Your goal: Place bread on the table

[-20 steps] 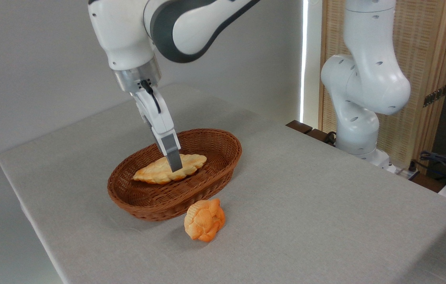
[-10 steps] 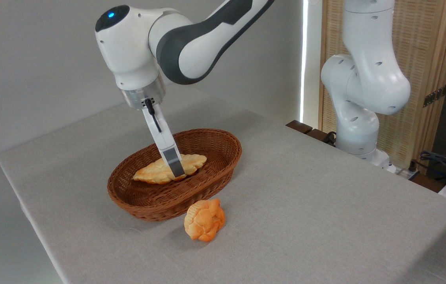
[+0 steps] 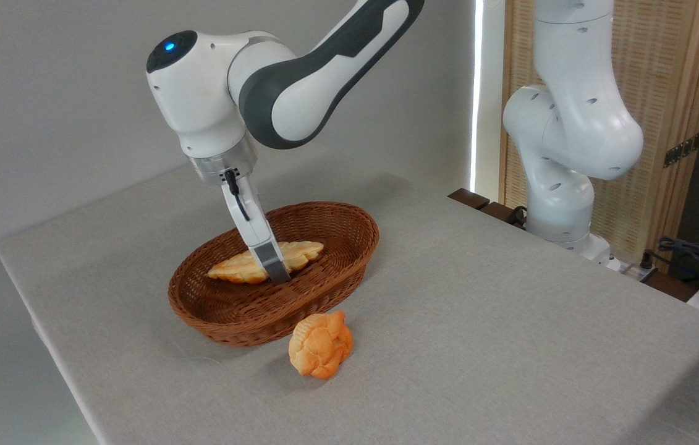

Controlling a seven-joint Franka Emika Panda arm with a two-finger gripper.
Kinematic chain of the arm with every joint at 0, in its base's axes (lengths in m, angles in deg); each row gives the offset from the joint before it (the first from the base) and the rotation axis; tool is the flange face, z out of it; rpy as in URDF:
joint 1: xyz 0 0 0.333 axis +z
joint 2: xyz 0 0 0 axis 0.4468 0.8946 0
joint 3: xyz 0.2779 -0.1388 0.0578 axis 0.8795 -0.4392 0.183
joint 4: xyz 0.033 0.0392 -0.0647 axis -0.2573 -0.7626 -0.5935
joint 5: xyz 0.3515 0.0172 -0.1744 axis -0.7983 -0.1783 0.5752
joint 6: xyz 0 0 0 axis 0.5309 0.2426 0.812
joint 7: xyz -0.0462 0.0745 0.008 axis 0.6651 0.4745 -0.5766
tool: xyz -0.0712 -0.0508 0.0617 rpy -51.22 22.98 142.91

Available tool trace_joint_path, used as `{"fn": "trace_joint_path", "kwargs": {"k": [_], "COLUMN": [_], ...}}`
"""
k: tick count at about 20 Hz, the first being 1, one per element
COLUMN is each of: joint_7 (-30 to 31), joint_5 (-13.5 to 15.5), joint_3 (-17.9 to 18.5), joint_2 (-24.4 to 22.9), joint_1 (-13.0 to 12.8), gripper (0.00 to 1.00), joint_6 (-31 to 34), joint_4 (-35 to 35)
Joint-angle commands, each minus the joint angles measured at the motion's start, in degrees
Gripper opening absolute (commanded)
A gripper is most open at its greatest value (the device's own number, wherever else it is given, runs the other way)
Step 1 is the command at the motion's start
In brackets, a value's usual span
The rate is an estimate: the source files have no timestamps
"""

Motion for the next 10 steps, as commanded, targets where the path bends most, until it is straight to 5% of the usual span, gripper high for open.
{"fn": "trace_joint_path", "kwargs": {"k": [1,4,10], "joint_7": [-1.11,-2.61,-2.61], "joint_5": [0.59,0.59,0.59], "joint_3": [0.15,0.15,0.15], "joint_2": [0.33,0.33,0.33], "joint_1": [-0.19,-0.28,-0.28], "gripper": [0.55,0.43,0.44], "joint_6": [-1.21,-1.13,-1.13], "joint_4": [-0.14,-0.14,-0.14]}}
